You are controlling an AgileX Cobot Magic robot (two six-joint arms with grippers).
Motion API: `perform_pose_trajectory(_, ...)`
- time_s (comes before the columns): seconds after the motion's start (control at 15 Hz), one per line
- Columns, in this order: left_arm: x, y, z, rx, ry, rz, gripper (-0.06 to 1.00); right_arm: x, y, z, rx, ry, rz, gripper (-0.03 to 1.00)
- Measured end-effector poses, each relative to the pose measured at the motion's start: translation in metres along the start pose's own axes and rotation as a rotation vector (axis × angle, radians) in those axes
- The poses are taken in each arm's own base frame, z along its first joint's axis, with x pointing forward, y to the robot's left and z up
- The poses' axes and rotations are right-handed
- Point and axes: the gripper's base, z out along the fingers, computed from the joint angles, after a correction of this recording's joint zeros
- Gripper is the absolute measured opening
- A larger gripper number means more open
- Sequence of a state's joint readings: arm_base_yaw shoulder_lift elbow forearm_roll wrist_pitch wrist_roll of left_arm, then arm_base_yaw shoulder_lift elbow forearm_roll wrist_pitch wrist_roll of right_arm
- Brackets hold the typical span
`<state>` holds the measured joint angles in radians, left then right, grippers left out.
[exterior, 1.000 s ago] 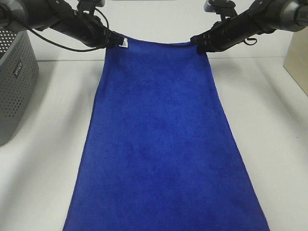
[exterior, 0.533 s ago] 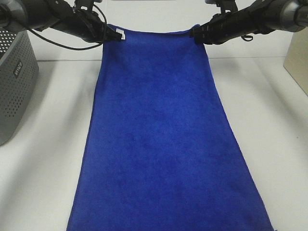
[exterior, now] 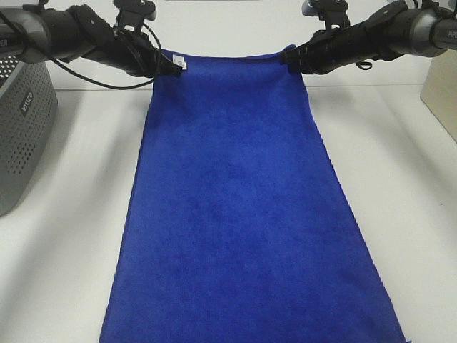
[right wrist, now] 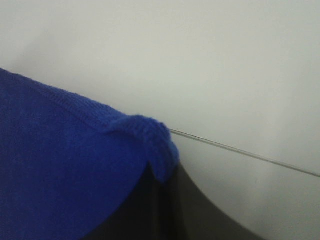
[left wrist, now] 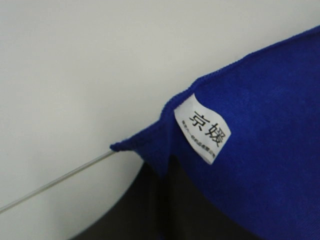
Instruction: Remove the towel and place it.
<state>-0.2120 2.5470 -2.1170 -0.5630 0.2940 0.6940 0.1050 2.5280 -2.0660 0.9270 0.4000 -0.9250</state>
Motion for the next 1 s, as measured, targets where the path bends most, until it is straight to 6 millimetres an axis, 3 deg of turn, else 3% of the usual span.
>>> perform_pose_trajectory(0.33,0.015,0.002,0.012,-0.028,-0.004,-0.005,0.00,0.023,-0.008,0.018,0.016,0.036,0.022,0.03)
perform_pose_trajectory(0.8,0.032,0.004,0.025,-0.060,-0.008,-0.008,0.01,0.027,-0.012,0.022,0.047,0.021,0.033,0.04)
perform_pose_trajectory(1.0,0.032,0.005,0.026,-0.066,-0.013,-0.008,0.10,0.027,-0.012,0.022,0.048,0.019,0.035,0.16)
